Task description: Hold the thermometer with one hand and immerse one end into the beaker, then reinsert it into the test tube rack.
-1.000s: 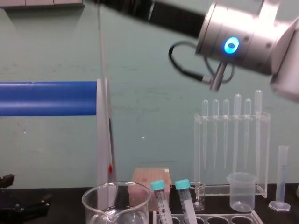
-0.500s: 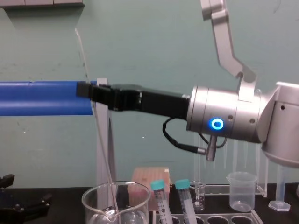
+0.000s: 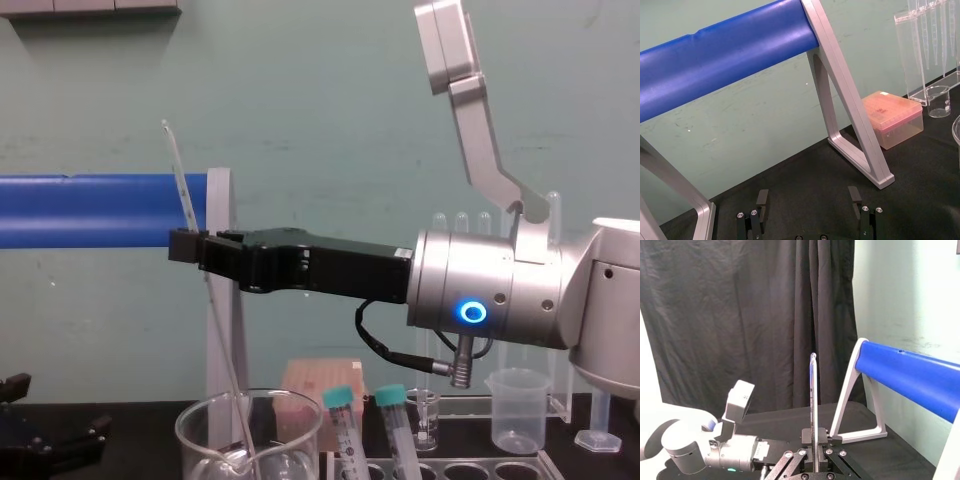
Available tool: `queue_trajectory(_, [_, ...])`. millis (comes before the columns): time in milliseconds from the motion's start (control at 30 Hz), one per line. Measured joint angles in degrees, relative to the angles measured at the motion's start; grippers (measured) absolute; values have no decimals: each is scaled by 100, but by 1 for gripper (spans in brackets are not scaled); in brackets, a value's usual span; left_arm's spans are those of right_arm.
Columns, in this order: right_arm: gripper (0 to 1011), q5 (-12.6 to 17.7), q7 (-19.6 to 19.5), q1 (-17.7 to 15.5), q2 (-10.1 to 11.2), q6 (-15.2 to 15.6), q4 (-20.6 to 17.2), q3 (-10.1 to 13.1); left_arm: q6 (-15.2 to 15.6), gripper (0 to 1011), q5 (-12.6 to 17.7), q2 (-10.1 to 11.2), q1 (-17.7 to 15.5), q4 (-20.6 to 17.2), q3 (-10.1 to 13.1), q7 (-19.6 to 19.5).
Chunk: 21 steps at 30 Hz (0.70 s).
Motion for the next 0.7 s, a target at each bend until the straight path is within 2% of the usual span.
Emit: queue_trajectory(700, [56, -97, 56, -54, -81, 65, 51, 180, 0, 1008, 0, 0, 0, 0, 0, 0])
